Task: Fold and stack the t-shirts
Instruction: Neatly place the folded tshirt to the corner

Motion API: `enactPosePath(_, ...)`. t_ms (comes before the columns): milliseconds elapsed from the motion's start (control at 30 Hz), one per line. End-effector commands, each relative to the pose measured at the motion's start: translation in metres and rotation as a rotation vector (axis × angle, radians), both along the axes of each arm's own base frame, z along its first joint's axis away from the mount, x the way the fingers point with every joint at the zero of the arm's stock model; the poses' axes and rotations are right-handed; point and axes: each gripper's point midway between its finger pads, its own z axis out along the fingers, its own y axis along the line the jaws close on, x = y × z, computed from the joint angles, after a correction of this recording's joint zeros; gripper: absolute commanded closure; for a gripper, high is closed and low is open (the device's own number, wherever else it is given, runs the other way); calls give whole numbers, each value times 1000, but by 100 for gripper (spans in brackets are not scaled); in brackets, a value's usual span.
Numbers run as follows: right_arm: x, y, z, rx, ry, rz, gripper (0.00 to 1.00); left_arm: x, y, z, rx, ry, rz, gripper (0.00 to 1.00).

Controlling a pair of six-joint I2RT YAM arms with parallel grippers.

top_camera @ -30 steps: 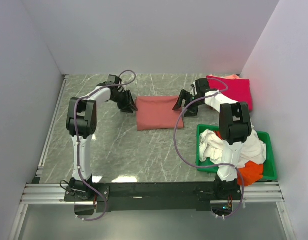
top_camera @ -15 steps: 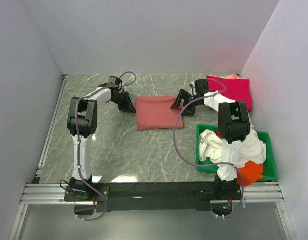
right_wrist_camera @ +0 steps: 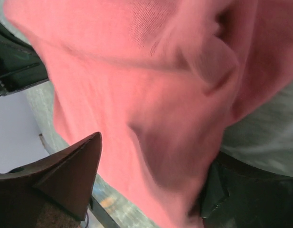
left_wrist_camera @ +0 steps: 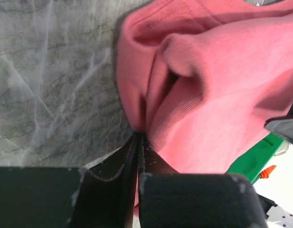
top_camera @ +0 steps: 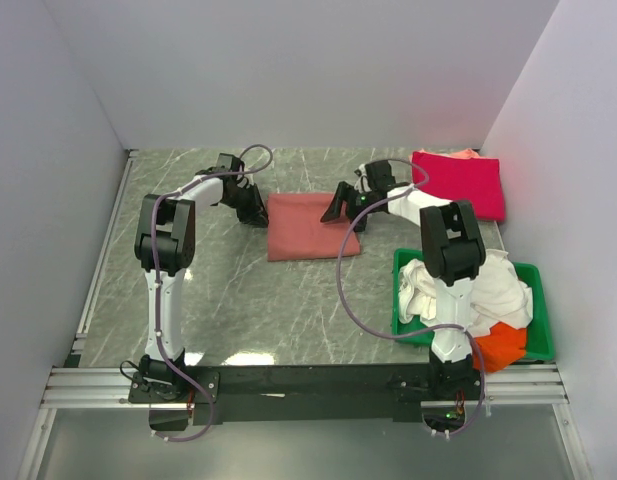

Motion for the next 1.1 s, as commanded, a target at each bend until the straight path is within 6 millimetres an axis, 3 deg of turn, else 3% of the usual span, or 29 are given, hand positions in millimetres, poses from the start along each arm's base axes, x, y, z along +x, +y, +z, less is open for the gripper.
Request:
enactPosePath(0,-25,7,-48,-114,117,15,26,-16,-2,-30,35,67,-19,91)
enactPosePath(200,-17,6,-40,-138,91,-7,60,-18,-10,-26,14,62,-34,89)
enactPosePath(233,-16,6,-37,-145,82,-8,75,-16,-11,-22,10,56,-31,87)
enactPosePath(300,-12,1,-31,-174,66,-20,88,-14,-11,-18,8,47,-30,78)
enactPosePath(333,-10,-1,-27,-188,51,-15,93,-14,-11,-17,12,44,-28,64)
enactPosePath(367,-10,-7,-25,-220,53,-21,100,-11,-9,-11,24,25,-21,59)
enactPosePath(433,-1,-13,-12,-262,12,-10,100,-6,-7,2,32,-9,-16,47)
enactPosePath(533,7,-36,4,-363,-24,-8,100,1,0,18,60,-58,-3,39)
enactPosePath(733,23,-98,42,-636,-102,12,100,8,24,48,97,-129,60,31)
enactPosePath(933,38,-166,65,-997,-122,17,100,3,42,47,97,-110,125,31)
enactPosePath(1067,49,-189,77,-1111,-134,-1,100,0,44,40,88,-95,142,31)
